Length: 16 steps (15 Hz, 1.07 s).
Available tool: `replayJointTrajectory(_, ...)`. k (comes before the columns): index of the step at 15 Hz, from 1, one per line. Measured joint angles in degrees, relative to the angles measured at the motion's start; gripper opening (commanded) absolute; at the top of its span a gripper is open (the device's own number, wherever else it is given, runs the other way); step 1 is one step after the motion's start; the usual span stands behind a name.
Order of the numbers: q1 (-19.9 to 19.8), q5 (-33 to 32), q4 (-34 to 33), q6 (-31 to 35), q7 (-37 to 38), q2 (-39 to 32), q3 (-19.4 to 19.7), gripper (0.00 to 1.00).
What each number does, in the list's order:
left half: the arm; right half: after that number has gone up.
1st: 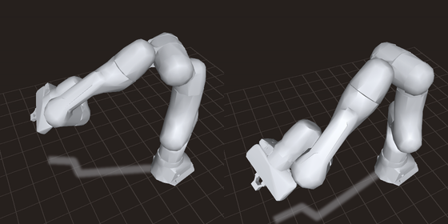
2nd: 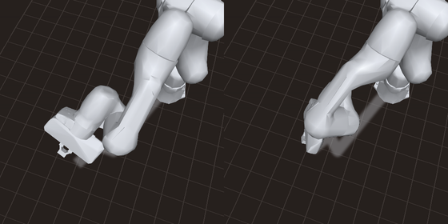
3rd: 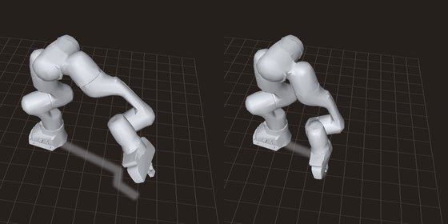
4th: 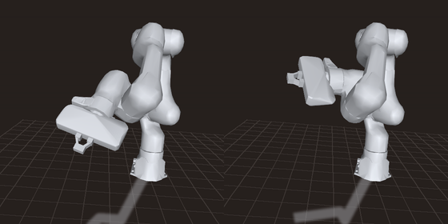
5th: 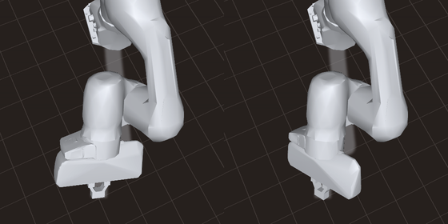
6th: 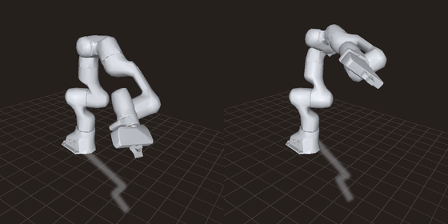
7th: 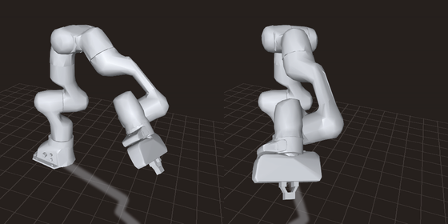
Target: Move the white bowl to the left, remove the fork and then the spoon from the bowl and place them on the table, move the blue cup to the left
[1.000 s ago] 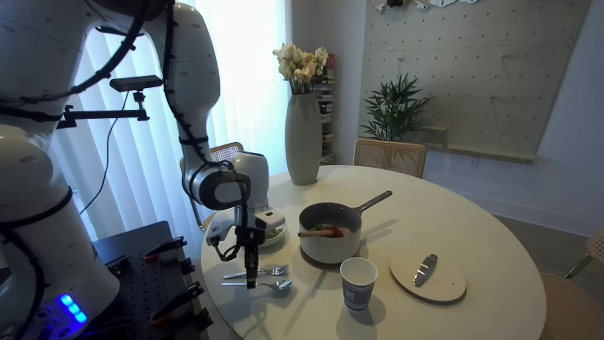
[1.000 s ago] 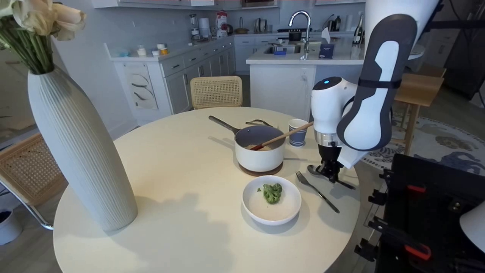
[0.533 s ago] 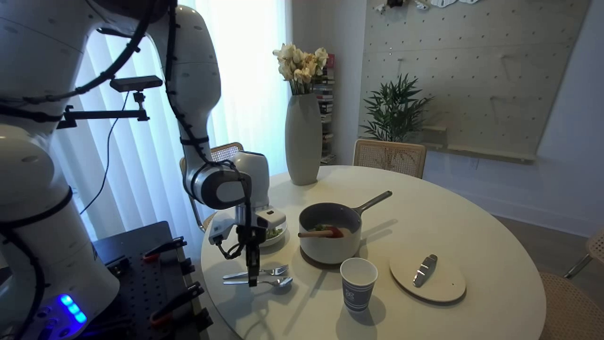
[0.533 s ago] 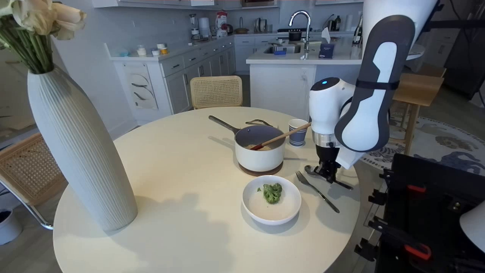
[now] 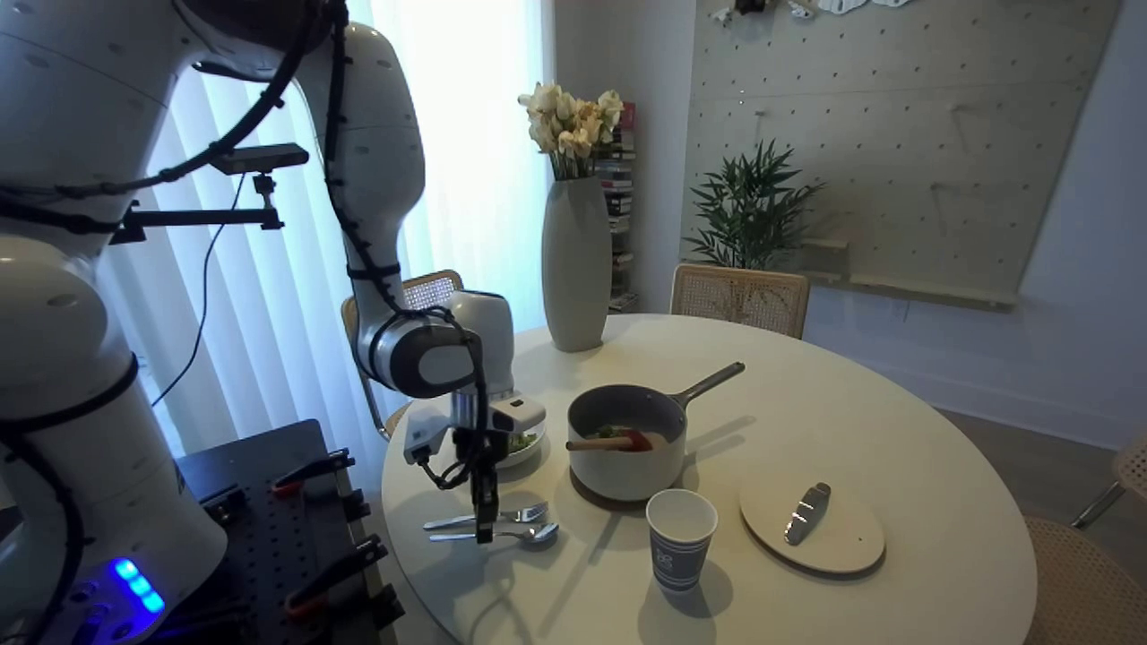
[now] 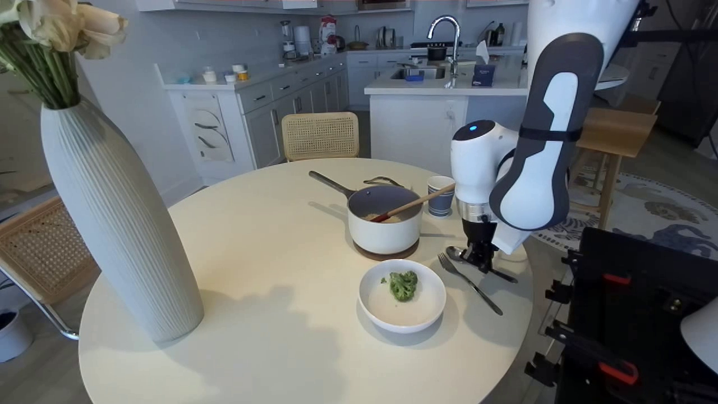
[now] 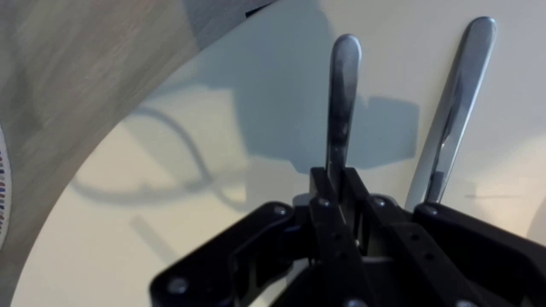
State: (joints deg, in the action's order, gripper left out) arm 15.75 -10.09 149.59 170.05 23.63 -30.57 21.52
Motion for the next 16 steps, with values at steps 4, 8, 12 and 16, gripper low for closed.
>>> replayJointTrajectory(4, 0.39, 0.05, -0.75, 0.00, 0.00, -0.73, 0.01, 0.25)
replayJointTrajectory(8, 0.66, 0.09, -0.90, 0.00, 0.00, -1.05, 0.03, 0.59)
replayJointTrajectory(12, 1.08, 0.13, -0.92, 0.00, 0.00, -1.38, 0.15, 0.90)
replayJointTrajectory(16, 2.05, 0.17, -0.96, 0.00, 0.01, -1.49, 0.63, 1.00)
